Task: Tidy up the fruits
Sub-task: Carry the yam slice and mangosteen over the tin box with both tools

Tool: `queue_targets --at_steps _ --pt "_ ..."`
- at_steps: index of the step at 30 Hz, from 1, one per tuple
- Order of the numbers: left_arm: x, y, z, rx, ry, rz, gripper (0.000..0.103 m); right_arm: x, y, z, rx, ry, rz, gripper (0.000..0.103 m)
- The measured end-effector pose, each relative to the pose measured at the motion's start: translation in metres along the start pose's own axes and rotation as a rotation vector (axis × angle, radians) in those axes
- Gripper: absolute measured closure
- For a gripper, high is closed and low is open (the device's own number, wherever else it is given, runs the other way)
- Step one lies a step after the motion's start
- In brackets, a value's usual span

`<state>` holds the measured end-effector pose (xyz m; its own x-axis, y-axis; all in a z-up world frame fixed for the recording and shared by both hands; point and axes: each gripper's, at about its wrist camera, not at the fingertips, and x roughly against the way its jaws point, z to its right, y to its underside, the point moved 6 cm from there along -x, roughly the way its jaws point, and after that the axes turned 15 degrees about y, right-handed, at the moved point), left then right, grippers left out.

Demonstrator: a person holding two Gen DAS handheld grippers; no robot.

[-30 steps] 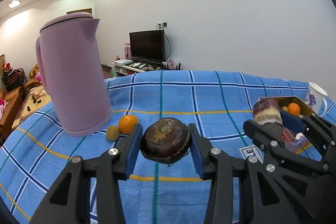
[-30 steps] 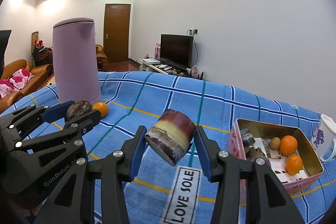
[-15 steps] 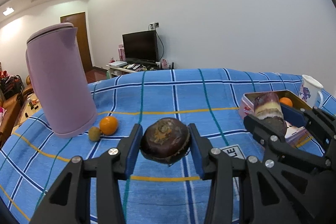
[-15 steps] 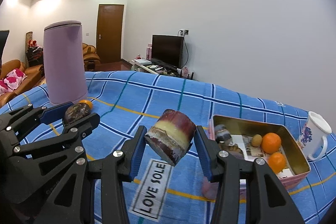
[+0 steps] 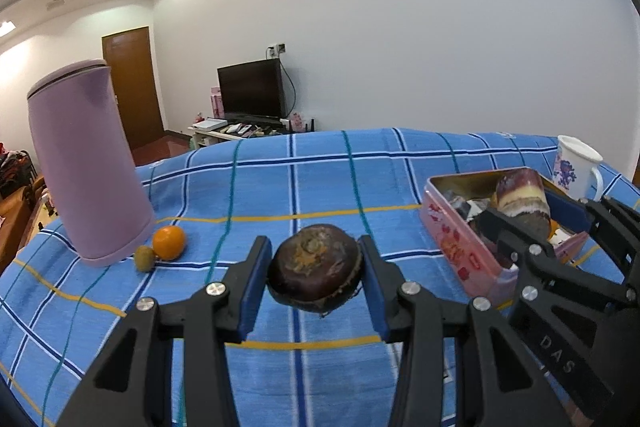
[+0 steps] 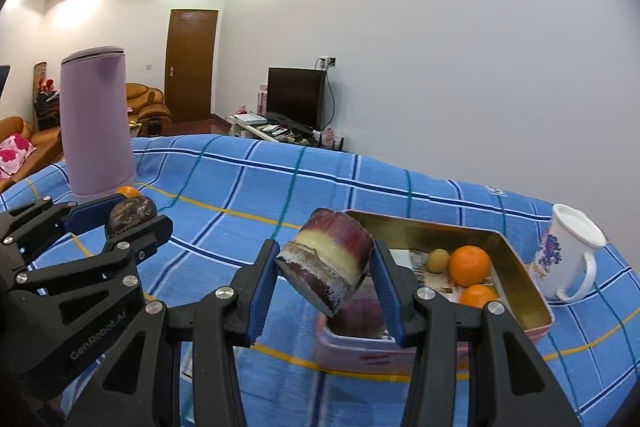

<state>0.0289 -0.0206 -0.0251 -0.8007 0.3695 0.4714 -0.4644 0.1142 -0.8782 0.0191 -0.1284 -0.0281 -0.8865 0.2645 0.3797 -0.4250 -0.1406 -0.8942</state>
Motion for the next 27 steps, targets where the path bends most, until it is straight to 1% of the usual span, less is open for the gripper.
queue_targets --at_steps 16,27 --pt "-0.012 -0.006 0.052 -0.042 0.058 0.014 0.057 -0.007 0.007 0.048 -0.013 0.065 -0.001 0.054" --pt "-0.027 -0.013 0.090 -0.063 0.125 0.015 0.057 -0.019 0.013 0.093 -0.046 0.126 -0.020 0.054"
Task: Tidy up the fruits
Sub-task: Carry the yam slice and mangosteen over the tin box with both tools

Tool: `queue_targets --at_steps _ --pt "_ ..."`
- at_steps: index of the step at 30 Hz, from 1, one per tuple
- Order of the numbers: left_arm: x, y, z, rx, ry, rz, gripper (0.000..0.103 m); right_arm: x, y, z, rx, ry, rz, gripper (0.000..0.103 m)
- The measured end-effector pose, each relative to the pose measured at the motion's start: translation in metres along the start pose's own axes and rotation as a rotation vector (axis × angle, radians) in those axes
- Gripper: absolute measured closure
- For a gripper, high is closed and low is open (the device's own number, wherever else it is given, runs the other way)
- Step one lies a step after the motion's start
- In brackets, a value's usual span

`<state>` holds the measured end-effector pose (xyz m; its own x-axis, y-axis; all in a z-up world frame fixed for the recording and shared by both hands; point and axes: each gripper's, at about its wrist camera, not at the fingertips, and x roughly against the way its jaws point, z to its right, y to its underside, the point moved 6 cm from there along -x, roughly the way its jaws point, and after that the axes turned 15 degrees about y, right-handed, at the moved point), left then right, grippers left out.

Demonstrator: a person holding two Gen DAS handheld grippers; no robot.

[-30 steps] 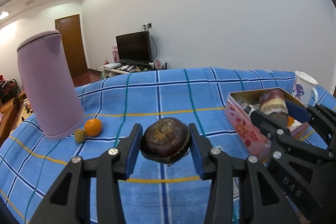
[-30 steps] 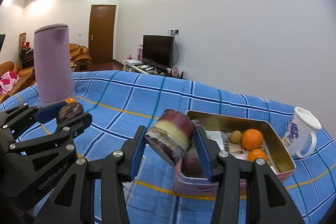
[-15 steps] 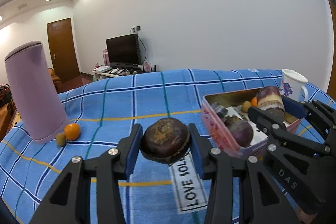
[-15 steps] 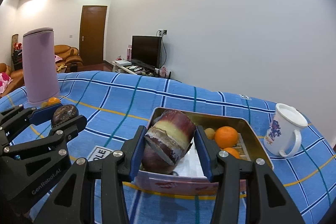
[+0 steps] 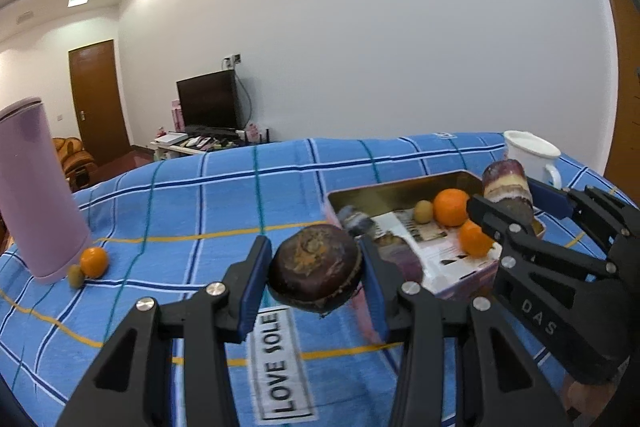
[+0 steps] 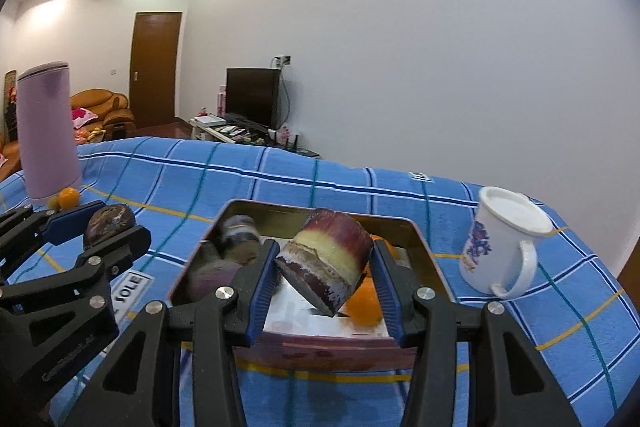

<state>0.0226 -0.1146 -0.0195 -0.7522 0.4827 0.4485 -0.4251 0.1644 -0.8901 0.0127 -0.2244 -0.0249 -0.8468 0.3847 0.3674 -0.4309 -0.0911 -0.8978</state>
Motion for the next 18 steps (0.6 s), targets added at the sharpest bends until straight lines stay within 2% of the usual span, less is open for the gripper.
queue_targets --at_steps 11,18 --pt "-0.026 -0.009 0.031 -0.014 0.057 -0.010 0.057 -0.020 0.002 0.037 -0.035 0.066 -0.023 0.054" --pt "-0.047 -0.014 0.038 0.021 0.086 -0.035 0.057 -0.035 -0.001 0.043 -0.045 0.088 -0.036 0.054"
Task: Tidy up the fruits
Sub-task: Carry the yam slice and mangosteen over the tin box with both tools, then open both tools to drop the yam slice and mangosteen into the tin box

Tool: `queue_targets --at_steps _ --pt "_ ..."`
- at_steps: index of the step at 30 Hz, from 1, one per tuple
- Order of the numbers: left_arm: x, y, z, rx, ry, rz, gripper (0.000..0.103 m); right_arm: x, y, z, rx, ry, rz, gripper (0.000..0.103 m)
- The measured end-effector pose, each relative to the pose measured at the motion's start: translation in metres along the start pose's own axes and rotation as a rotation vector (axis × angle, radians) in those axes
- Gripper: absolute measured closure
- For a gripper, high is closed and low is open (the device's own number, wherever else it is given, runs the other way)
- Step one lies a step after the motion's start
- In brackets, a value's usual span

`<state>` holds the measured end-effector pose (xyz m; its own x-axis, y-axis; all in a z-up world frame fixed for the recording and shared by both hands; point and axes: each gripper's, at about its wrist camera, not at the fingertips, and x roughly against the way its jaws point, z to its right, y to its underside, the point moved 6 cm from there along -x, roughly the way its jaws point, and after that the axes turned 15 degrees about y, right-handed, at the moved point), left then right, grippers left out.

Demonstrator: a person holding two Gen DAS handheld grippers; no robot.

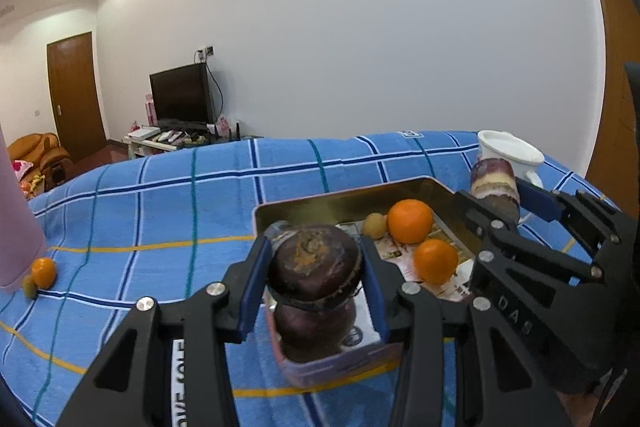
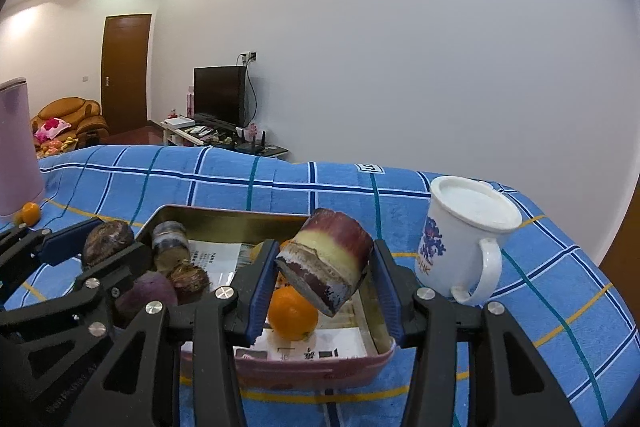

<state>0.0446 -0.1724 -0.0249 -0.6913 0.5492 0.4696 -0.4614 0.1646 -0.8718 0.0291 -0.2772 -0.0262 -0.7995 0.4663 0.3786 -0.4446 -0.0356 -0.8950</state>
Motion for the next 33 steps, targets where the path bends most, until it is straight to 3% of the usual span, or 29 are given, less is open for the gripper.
queue_targets --at_steps 6,13,27,33 --pt "-0.017 -0.003 0.005 0.018 0.015 -0.024 0.057 -0.014 -0.003 0.000 0.003 0.009 -0.012 0.054" --pt "-0.033 -0.003 0.005 0.057 0.029 -0.071 0.057 -0.036 -0.003 0.003 -0.026 -0.033 -0.090 0.054" --pt "-0.040 -0.002 -0.007 0.106 0.025 -0.094 0.058 -0.062 0.008 -0.012 -0.007 -0.192 -0.226 0.054" --pt "-0.037 -0.001 -0.014 0.136 0.017 -0.083 0.053 -0.063 0.011 -0.017 -0.001 -0.231 -0.247 0.054"
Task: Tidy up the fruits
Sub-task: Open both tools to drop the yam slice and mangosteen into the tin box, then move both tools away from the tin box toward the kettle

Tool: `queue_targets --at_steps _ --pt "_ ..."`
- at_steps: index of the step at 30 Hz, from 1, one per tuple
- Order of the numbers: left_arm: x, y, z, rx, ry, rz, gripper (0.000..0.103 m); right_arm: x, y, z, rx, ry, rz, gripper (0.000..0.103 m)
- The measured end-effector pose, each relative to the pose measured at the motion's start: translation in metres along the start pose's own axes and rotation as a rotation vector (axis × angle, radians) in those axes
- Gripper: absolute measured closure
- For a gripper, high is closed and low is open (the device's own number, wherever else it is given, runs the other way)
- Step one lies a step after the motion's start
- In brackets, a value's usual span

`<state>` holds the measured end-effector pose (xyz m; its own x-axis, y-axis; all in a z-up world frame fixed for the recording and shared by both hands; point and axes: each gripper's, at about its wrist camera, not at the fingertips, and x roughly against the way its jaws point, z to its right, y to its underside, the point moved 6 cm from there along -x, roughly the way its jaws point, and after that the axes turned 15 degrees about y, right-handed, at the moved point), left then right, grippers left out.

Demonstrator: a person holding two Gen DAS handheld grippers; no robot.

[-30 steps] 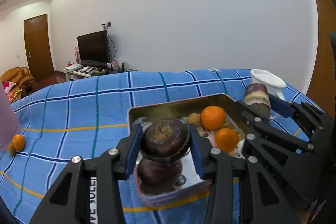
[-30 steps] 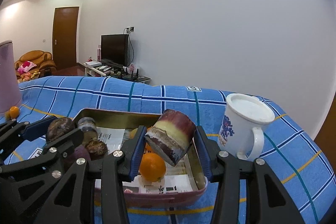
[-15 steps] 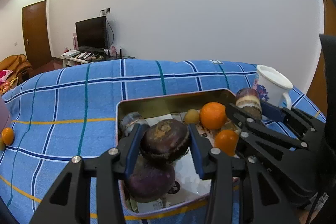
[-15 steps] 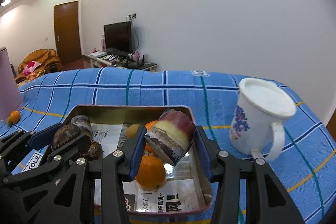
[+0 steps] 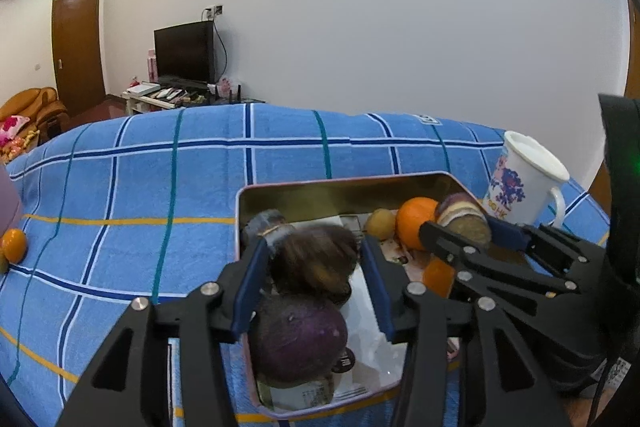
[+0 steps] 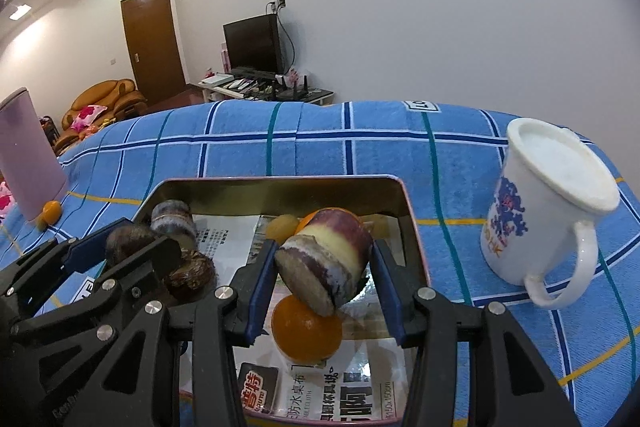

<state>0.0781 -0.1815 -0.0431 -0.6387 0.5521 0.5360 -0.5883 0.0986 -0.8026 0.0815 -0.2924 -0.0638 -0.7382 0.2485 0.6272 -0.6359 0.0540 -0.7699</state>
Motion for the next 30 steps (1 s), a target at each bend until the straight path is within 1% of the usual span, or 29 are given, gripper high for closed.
queue_targets --at_steps 2,4,5,7,8,9,10,11,13,15,17,20,21,24,28,29,30 --pt "0.002 0.000 0.000 -0.003 -0.003 0.008 0.051 -0.001 0.000 -0.001 0.001 -0.013 -0.004 0.053" --pt "0.006 -0.001 -0.001 -0.013 -0.046 0.031 0.039 0.000 -0.001 0.000 -0.008 -0.027 0.001 0.053" --pt "0.008 -0.002 -0.002 -0.015 -0.064 0.043 0.036 -0.001 -0.002 0.000 -0.011 -0.029 0.003 0.053" --pt "0.014 -0.004 -0.007 -0.003 -0.078 0.071 0.024 0.001 -0.002 0.003 -0.037 -0.053 0.005 0.048" --pt "0.017 -0.005 -0.010 0.012 -0.081 0.088 0.020 0.001 -0.002 0.005 -0.048 -0.065 0.004 0.044" --pt "0.020 -0.006 -0.014 0.031 -0.086 0.108 0.011 0.001 -0.003 0.008 -0.076 -0.091 0.000 0.040" --pt "0.023 -0.007 -0.017 0.047 -0.090 0.124 0.001 0.002 -0.003 0.010 -0.094 -0.107 -0.001 0.039" --pt "0.026 -0.008 -0.020 0.062 -0.088 0.142 0.000 0.004 -0.005 0.013 -0.125 -0.141 0.000 0.037" --pt "0.031 -0.011 -0.020 0.078 -0.052 0.174 0.000 0.010 -0.008 0.016 -0.165 -0.195 0.019 0.033" --pt "0.036 -0.012 -0.018 0.070 -0.041 0.185 0.000 0.015 -0.010 0.019 -0.188 -0.216 0.044 0.031" --pt "0.039 -0.011 -0.015 0.045 -0.056 0.190 0.000 0.020 -0.012 0.021 -0.202 -0.232 0.066 0.031" --pt "0.037 -0.010 -0.011 -0.005 -0.089 0.174 0.000 0.029 -0.014 0.025 -0.247 -0.260 0.096 0.030" --pt "0.036 -0.009 -0.009 -0.027 -0.109 0.165 0.000 0.032 -0.014 0.028 -0.263 -0.255 0.112 0.030" --pt "0.035 -0.009 -0.006 -0.062 -0.143 0.159 0.000 0.039 -0.016 0.034 -0.269 -0.194 0.157 0.029" --pt "0.034 -0.008 -0.006 -0.066 -0.154 0.159 0.000 0.047 -0.016 0.043 -0.270 -0.107 0.220 0.029" --pt "0.034 -0.008 -0.007 -0.064 -0.156 0.159 0.000 0.051 -0.016 0.045 -0.265 -0.079 0.246 0.027" --pt "0.034 -0.008 -0.007 -0.062 -0.160 0.160 0.000 0.053 -0.016 0.045 -0.262 -0.063 0.260 0.023"
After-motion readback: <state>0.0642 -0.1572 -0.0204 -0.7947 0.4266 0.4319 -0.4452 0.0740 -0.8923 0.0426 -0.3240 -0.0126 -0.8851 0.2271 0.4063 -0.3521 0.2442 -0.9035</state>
